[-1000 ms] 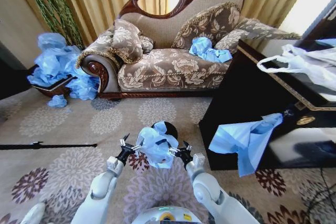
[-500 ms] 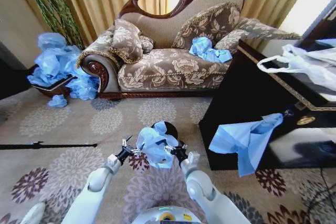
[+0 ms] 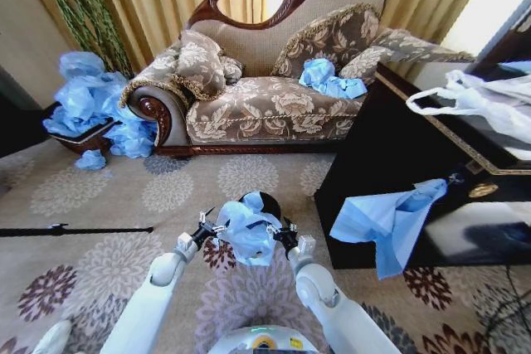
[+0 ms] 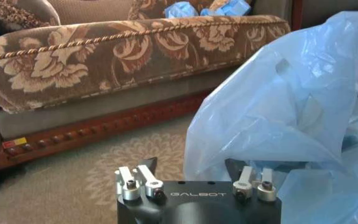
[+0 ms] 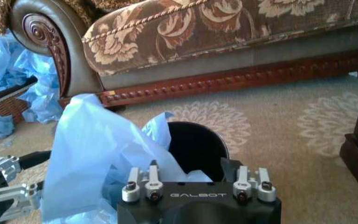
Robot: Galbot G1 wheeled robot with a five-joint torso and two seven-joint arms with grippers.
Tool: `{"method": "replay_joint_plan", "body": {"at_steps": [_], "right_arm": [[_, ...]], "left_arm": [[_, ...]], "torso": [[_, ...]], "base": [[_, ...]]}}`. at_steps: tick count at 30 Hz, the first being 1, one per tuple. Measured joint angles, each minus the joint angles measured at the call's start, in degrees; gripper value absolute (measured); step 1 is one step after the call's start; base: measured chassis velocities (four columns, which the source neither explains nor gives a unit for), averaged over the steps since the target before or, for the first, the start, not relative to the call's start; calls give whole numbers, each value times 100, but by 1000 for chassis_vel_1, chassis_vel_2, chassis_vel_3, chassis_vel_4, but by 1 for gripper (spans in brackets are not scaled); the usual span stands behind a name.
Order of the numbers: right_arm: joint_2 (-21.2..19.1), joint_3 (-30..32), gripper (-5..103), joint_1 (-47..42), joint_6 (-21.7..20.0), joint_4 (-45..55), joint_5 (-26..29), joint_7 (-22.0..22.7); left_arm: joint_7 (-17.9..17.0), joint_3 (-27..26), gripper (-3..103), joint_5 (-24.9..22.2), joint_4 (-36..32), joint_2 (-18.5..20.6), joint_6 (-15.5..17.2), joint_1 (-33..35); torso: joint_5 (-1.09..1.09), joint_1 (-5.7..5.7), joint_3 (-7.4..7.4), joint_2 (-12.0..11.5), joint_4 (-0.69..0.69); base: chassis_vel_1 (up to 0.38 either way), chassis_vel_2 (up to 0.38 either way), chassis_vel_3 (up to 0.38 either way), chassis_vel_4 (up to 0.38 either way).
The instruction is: Place a garbage bag over the trash bin.
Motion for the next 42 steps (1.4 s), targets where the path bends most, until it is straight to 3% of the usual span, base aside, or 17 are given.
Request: {"method": "replay_joint_plan", "body": {"at_steps": [3, 4, 7, 10, 11, 12, 13, 20, 38, 42], "right_arm": [[-7, -10, 38, 24, 2, 0, -16, -6], [-13, -12, 32, 40, 5, 0, -29, -6], [-23, -14, 27, 54, 6, 0, -39, -6], [-105, 0, 22, 80, 17, 19, -79, -6], [-105, 0, 22, 80, 17, 19, -79, -6], [-128, 10, 12, 82, 20, 26, -87, -6], [-157, 27, 7, 83, 24, 26, -103, -6], [-263, 99, 3, 137, 55, -17, -168, -27], [-328, -115, -1, 1151, 219, -1244, -297, -484], [-337, -173, 5, 1353, 270, -1486, -386, -570]], "left_arm": [[13, 16, 59, -72, 83, -34, 5, -61], [14, 21, 59, -78, 102, -44, 9, -83], [15, 31, 54, -89, 120, -54, 12, -105], [15, 70, 37, -143, 135, -64, 55, -186], [15, 70, 37, -143, 135, -64, 55, -186], [14, 81, 32, -163, 133, -67, 75, -211], [4, 91, 26, -189, 126, -76, 98, -244], [-186, 190, 2, -241, 31, -140, 221, -341], [-486, 571, 0, -656, 233, -81, 625, -1111], [-610, 612, 0, -769, 402, -52, 700, -1262]], "torso": [[0, 0, 0, 0, 0], [0, 0, 0, 0, 0], [0, 0, 0, 0, 0], [0, 0, 0, 0, 0], [0, 0, 0, 0, 0], [0, 0, 0, 0, 0], [0, 0, 0, 0, 0], [0, 0, 0, 0, 0], [0, 0, 0, 0, 0], [0, 0, 0, 0, 1]], "base": [[0, 0, 0, 0], [0, 0, 0, 0], [0, 0, 0, 0], [0, 0, 0, 0], [0, 0, 0, 0], [0, 0, 0, 0], [0, 0, 0, 0], [0, 0, 0, 0], [0, 0, 0, 0], [0, 0, 0, 0]]}}
